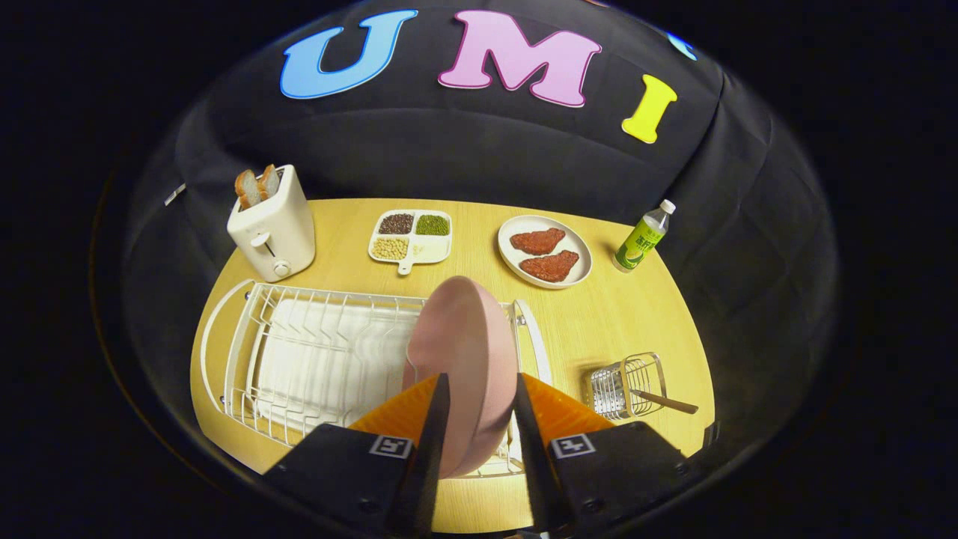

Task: Take the plate from the dish rack, then take the spoon from the basket and place it into the plate.

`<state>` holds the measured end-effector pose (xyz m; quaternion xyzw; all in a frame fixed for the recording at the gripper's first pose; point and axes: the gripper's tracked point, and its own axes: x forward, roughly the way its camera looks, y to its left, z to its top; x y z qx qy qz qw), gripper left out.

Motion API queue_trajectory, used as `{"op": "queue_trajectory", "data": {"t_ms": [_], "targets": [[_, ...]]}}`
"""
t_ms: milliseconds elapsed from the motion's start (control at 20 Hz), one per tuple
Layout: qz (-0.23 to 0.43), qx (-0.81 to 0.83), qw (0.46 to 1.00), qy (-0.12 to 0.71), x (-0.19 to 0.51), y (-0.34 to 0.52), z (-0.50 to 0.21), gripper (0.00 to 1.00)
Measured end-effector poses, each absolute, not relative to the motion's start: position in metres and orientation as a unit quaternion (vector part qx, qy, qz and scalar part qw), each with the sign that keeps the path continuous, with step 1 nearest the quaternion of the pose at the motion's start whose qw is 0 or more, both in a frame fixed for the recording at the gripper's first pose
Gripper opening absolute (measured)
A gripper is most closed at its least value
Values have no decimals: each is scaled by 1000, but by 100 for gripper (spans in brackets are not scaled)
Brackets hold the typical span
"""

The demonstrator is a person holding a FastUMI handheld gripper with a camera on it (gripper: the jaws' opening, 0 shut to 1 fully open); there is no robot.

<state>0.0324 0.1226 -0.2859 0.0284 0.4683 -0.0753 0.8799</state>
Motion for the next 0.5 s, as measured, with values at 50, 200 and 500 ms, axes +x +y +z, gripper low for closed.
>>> {"op": "queue_trajectory", "data": {"t_ms": [50, 200, 500], "targets": [[-84, 25, 875, 477, 29, 121, -290, 44], [-123, 17, 871, 476, 31, 112, -293, 27], [-139, -32, 889, 436, 54, 100, -262, 18]]}}
